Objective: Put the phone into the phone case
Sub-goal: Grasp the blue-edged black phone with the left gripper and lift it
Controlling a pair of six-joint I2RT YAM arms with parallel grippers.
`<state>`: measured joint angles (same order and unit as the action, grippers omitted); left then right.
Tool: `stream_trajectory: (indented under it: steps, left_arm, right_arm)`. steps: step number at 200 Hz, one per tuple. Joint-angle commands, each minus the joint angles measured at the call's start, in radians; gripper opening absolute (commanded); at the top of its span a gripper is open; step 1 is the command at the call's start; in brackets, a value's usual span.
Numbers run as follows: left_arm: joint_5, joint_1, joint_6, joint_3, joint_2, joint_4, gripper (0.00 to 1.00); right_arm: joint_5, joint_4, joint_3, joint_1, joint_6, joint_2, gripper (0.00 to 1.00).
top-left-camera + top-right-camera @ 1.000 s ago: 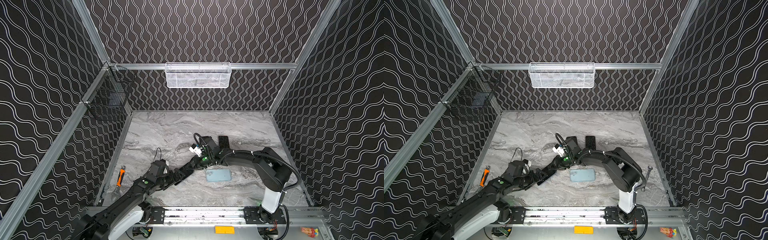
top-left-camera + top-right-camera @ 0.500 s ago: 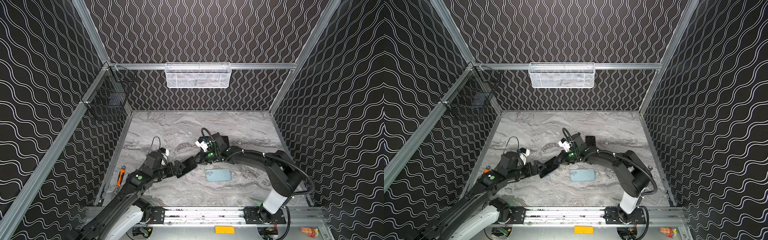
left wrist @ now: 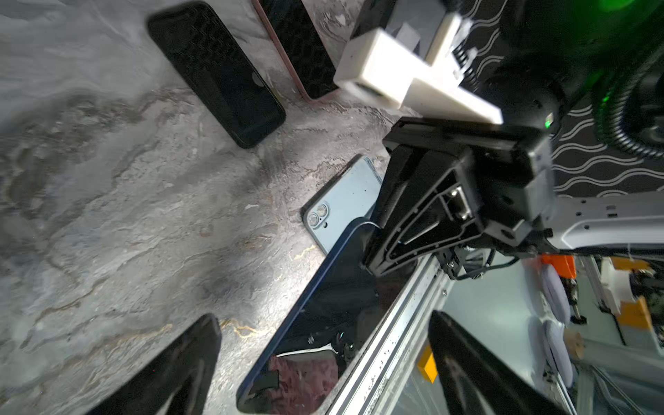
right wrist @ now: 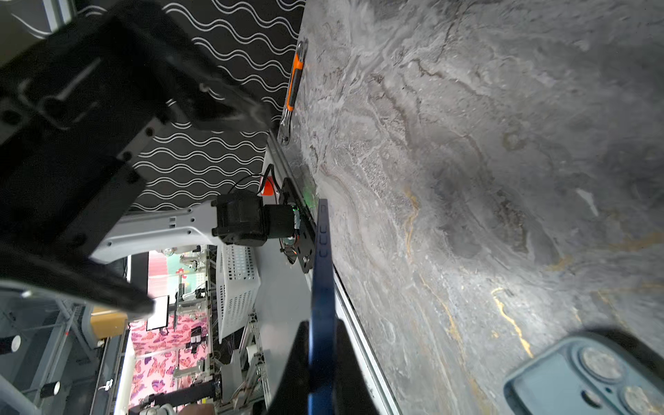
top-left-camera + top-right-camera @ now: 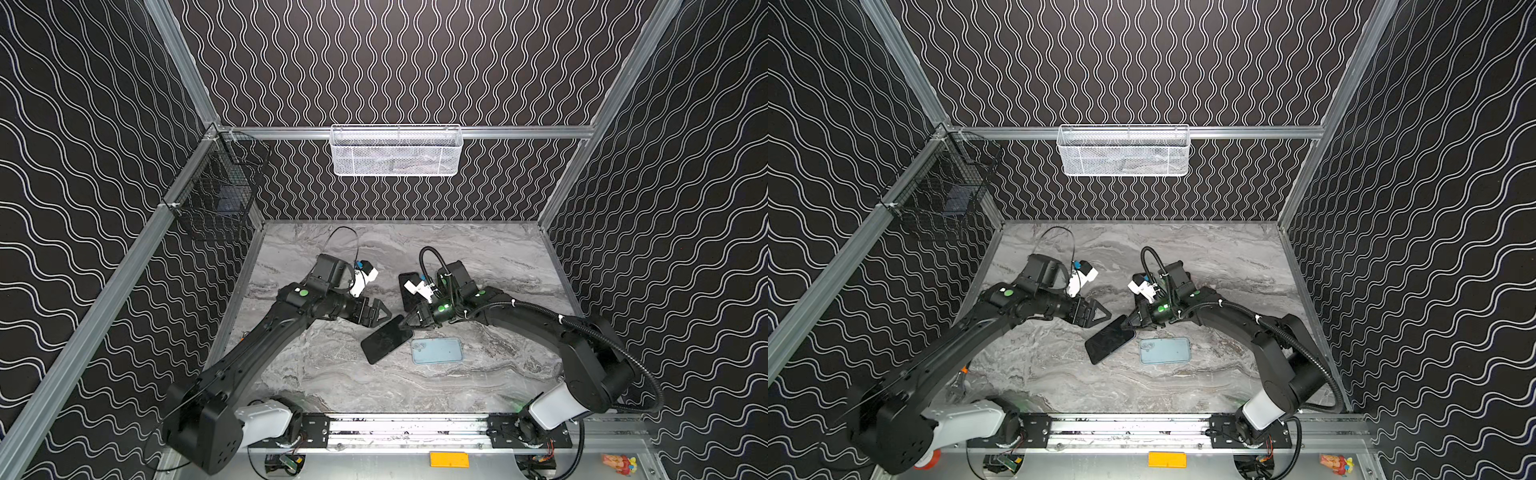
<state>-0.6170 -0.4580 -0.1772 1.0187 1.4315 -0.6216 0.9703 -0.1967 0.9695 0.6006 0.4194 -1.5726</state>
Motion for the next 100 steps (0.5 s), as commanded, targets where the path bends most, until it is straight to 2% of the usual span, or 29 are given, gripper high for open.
stream_trajectory:
  steps: [1,35,57,86,100]
  left_arm:
    - [-0.17,0.001,0.027,-0.033,0.041,0.081,0.87]
    - [-0.279,0.001,0.014,-0.101,0.075,0.172,0.85]
    - [-0.35,0.001,0.028,-0.124,0.112,0.194,0.78]
    - [-0.376,-0.001,0.042,-0.129,0.136,0.183,0.68]
    - [-0.405,-0.001,0.029,-0.136,0.137,0.21,0.67]
  right_arm:
    - [0.039,-0.044,0.015,-0.012,-0.062,0.015,0.0]
    - [0.055,-0.01,-0.007,-0.04,-0.037,0.022,0.0]
    - [0.088,0.023,-0.024,-0.044,-0.029,0.039,0.0]
    - [0.143,0.055,-0.043,-0.056,-0.026,0.078,0.0]
    - [0.16,0.059,-0.045,-0.066,-0.029,0.09,0.0]
